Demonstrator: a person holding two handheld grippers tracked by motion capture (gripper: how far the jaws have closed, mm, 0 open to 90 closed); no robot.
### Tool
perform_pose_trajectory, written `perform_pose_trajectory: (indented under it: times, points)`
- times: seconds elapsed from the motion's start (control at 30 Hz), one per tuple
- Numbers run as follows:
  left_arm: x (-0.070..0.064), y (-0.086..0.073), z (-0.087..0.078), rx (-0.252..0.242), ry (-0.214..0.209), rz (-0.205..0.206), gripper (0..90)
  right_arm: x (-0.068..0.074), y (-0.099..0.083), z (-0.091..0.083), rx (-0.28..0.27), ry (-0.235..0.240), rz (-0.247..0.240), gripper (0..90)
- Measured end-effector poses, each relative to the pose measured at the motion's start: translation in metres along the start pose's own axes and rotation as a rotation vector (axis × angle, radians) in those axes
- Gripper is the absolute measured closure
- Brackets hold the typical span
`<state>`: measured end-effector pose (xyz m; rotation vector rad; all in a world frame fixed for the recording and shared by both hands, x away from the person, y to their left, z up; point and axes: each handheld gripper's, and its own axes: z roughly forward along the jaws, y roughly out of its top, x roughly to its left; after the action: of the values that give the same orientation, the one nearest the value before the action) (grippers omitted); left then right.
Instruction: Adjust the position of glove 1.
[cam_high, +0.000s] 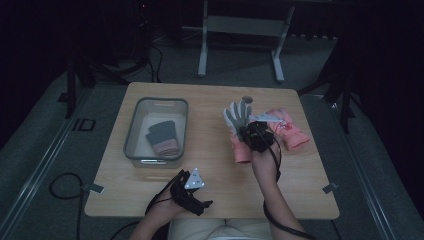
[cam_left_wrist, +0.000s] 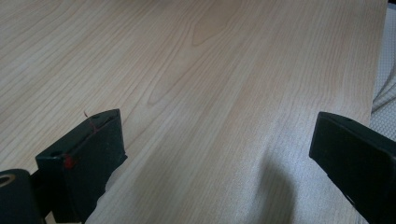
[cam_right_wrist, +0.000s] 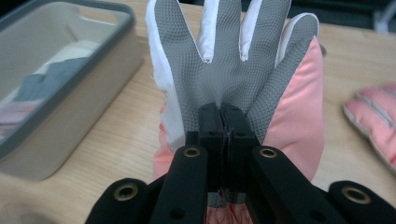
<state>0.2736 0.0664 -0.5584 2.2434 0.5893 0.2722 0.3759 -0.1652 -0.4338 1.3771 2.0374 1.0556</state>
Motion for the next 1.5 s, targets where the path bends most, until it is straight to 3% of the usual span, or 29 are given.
perform_pose_trajectory:
  times: [0.03,0.13,0.3,0.57,0.67,0.77,0.9,0.97,1.07,1.13,1.17,1.23,1.3,1.37,1.43,1.5]
  points:
    - [-0.001,0.001,0.0,-0.001,-0.004,0.003,3.0,0.002,-0.013,0.006,-0.031,-0.056,0.021,88.0]
    - [-0.003,0.001,0.003,0.002,-0.01,0.009,3.0,0.008,-0.028,0.017,-0.022,-0.061,0.047,88.0]
    - [-0.003,0.0,0.002,0.004,-0.019,0.011,2.9,0.007,-0.043,0.043,0.068,-0.051,0.088,88.0]
    - [-0.001,-0.002,0.003,0.002,-0.024,0.004,3.0,0.004,-0.051,0.08,0.155,-0.065,0.126,87.1]
    - [0.0,-0.002,0.003,-0.002,-0.023,-0.001,3.0,0.007,-0.055,0.088,0.159,-0.098,0.106,85.0]
    - [0.0,-0.002,0.003,-0.001,-0.023,0.001,3.0,0.01,-0.055,0.09,0.157,-0.105,0.106,81.2]
    - [-0.001,-0.003,0.004,0.0,-0.014,0.014,3.0,0.009,-0.049,0.082,0.142,-0.075,0.108,76.2]
    - [0.0,-0.004,0.004,0.002,-0.015,0.016,3.0,0.009,-0.043,0.072,0.115,-0.043,0.099,73.5]
    - [0.001,-0.005,0.004,-0.001,-0.03,0.007,3.0,0.005,-0.032,0.05,0.054,0.026,0.034,70.3]
    - [0.0,-0.005,0.005,0.01,-0.027,0.016,3.0,-0.004,-0.026,0.037,0.024,0.045,-0.02,70.2]
    - [0.0,-0.005,0.005,0.013,-0.025,0.021,3.0,-0.013,-0.024,0.03,0.005,0.088,-0.05,69.1]
    - [0.0,-0.005,0.005,0.009,-0.023,0.025,3.0,-0.029,-0.022,0.02,-0.016,0.09,-0.1,68.6]
    - [0.0,-0.005,0.005,0.01,-0.023,0.023,3.0,-0.049,-0.022,0.011,-0.025,0.12,-0.108,68.5]
    - [0.001,-0.005,0.004,0.003,-0.023,0.016,3.0,-0.067,-0.022,0.004,-0.037,0.089,-0.126,69.1]
    - [0.0,-0.005,0.004,0.005,-0.028,0.019,3.0,-0.09,-0.023,-0.002,-0.055,0.094,-0.109,69.2]
    - [-0.001,-0.004,0.005,0.015,-0.015,0.035,3.0,-0.113,-0.025,-0.006,-0.064,0.039,-0.092,69.5]
